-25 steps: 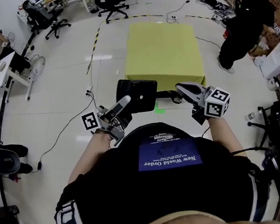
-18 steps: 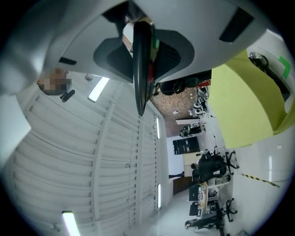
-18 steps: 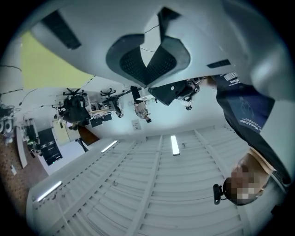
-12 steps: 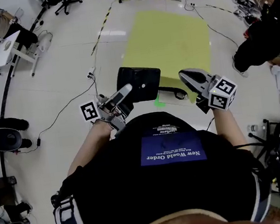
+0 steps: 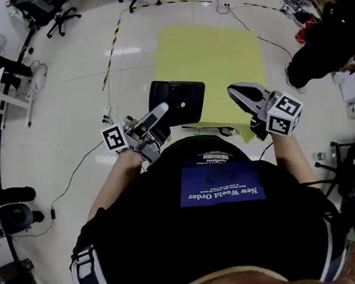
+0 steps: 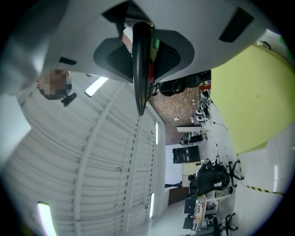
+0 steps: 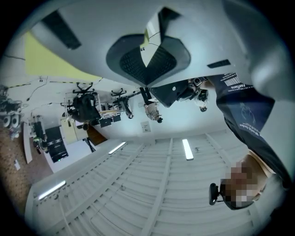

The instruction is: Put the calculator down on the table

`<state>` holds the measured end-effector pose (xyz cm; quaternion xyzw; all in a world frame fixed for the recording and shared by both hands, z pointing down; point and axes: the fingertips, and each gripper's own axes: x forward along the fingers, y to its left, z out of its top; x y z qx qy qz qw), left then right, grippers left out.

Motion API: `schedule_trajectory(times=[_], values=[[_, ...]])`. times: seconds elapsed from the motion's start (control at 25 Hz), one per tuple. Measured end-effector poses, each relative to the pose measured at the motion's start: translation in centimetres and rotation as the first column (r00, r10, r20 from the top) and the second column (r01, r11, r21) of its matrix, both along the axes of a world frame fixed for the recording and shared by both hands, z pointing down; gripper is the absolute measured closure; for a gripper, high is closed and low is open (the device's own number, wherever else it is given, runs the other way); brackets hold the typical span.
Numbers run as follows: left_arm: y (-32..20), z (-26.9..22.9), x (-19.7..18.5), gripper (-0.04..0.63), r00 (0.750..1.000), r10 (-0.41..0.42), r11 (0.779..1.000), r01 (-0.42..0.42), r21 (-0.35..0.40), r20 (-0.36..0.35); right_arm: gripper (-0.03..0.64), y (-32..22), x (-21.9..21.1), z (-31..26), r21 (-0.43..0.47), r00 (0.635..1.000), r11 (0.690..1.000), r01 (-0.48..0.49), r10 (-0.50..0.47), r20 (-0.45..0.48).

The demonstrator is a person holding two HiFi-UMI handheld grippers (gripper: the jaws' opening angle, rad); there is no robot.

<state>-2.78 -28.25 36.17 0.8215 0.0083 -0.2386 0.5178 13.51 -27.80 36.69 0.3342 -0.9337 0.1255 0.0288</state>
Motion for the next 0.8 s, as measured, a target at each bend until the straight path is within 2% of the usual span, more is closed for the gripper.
schedule_trajectory(times=[0.12, 0.24, 0.36, 0.48, 0.6, 0.8], values=[[-4.8, -0.4, -1.1, 0.466, 0.995, 0.096, 0.995, -0.096, 0.02, 0.014, 0.629, -3.1, -1.2, -0.9, 0.025, 0.997, 0.997, -0.074, 0.075, -0.024], [-10.0, -0.3, -1.0, 0.466, 0.983, 0.179, 0.982, -0.18, 0.046, 0.031, 0.629, -6.7, -1.0, -1.3, 0.01, 0.984, 0.984, -0.175, 0.175, 0.009], [-14.1, 0.1, 0.4, 0.466, 0.972, 0.236, 0.971, -0.237, 0.035, 0.017, 0.629, -8.7, -0.8, -0.1, -0.019, 0.975, 0.975, -0.223, 0.223, -0.001], [-15.6, 1.2, 3.2, 0.466, 0.96, 0.28, 0.96, -0.28, 0.002, 0.006, 0.629, -9.1, 2.1, 1.8, -0.064, 0.962, 0.96, -0.273, 0.271, -0.03], [-16.9, 2.7, 7.2, 0.466, 0.96, 0.278, 0.961, -0.277, -0.024, 0.028, 0.629, -10.2, 7.3, 2.9, -0.097, 0.955, 0.95, -0.296, 0.297, 0.0], [-19.2, 4.6, 15.5, 0.466, 0.978, 0.193, 0.98, -0.186, -0.074, 0.086, 0.629, -14.4, 16.0, 5.5, -0.095, 0.975, 0.972, -0.213, 0.217, 0.038]])
